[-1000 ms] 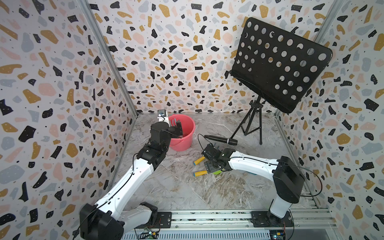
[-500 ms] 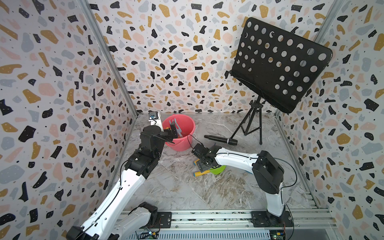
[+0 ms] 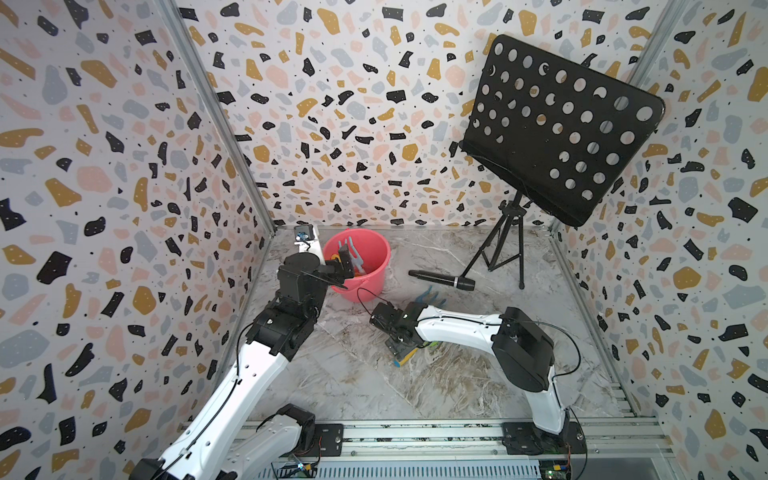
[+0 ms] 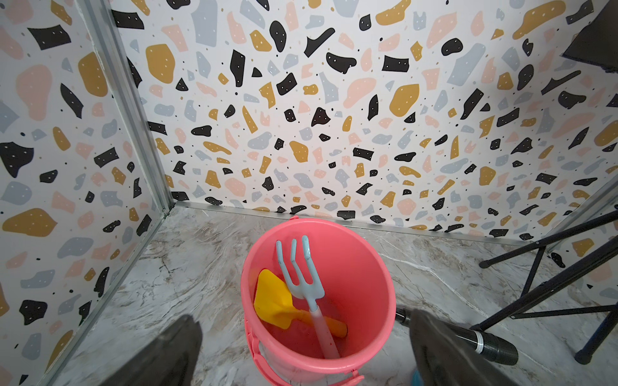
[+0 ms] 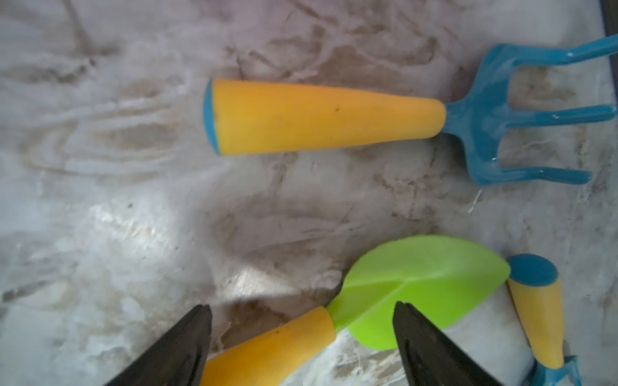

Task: Organize the gardening tools
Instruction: Pick up the gardening tool from the center of the board.

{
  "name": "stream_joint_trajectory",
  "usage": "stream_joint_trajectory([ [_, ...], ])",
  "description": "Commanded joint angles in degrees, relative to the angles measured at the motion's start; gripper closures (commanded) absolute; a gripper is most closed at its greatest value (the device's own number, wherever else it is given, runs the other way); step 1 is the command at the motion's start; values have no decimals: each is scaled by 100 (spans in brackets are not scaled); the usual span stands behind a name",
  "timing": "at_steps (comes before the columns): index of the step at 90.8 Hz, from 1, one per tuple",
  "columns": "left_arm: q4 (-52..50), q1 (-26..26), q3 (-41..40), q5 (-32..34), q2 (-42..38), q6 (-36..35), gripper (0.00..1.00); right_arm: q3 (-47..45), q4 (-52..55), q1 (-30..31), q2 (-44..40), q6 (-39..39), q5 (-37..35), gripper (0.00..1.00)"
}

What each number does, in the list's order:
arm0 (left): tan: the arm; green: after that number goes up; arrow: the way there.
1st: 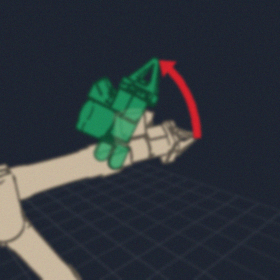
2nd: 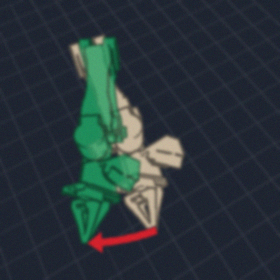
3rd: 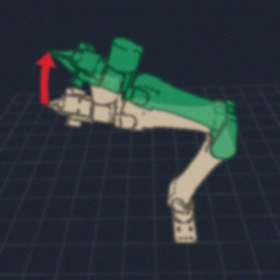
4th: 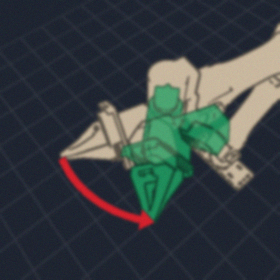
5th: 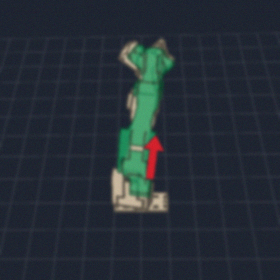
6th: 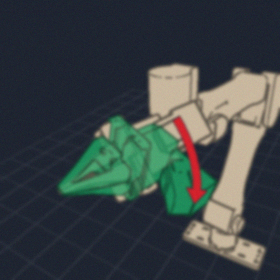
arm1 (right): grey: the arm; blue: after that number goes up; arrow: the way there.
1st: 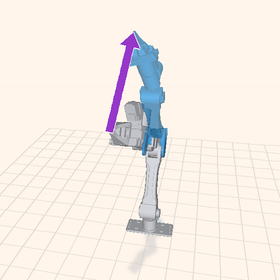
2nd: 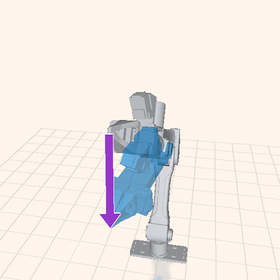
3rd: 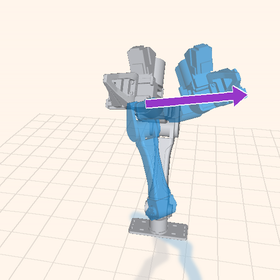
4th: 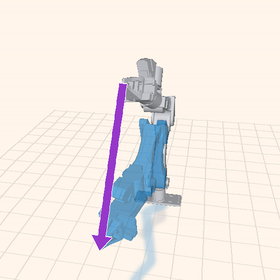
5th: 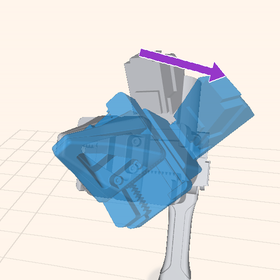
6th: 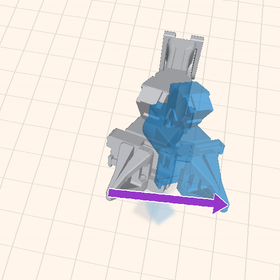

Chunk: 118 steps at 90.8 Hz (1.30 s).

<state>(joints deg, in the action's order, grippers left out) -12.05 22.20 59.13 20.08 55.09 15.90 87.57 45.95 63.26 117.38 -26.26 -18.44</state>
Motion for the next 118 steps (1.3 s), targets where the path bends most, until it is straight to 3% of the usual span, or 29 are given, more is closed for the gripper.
stream_joint_trajectory([
  [1, 156, -24, 76, 91, -102, 64, 0, -123, 439, 110, -303, 46, -178, 9],
  [32, 154, -26, 13, 73, -122, 141, 1, -1284, 256, 113, -1236, -429, 52, 3],
  [60, 155, -24, -20, 54, -142, 202, 1, -1958, -145, 93, -1757, -724, 365, 6],
  [92, 4, -22, -34, 11, -73, 240, 0, -2412, -628, -61, -1761, -856, 997, 23],
  [118, -87, -25, 27, -90, 19, 219, 0, -2720, -938, -157, -1905, -862, 1214, 50],
])
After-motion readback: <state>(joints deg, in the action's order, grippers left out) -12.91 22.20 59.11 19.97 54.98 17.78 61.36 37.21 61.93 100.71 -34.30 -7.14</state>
